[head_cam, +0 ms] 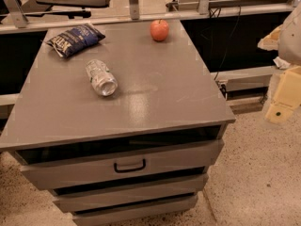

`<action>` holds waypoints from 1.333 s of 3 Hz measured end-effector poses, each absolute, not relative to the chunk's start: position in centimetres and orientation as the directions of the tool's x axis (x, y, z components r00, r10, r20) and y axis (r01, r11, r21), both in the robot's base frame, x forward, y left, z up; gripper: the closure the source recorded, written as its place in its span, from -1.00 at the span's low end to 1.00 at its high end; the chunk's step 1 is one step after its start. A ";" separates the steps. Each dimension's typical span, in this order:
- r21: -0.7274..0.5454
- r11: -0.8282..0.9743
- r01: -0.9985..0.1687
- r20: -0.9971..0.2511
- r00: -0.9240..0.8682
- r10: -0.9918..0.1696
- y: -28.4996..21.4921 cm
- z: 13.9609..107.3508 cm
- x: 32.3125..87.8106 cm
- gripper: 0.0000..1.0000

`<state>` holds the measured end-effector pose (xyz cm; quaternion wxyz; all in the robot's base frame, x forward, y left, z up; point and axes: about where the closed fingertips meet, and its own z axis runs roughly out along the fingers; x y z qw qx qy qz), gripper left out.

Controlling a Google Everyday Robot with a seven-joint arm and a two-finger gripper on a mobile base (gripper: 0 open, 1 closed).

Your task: Place 7up can upright

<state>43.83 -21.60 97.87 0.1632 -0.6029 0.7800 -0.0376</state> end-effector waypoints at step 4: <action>-0.200 0.324 -0.925 -0.391 -0.228 -0.892 -8.8 94.1 55.4 -1.00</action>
Offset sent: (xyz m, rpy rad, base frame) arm 0.0694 0.0686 -0.0263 0.1018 0.0045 0.0412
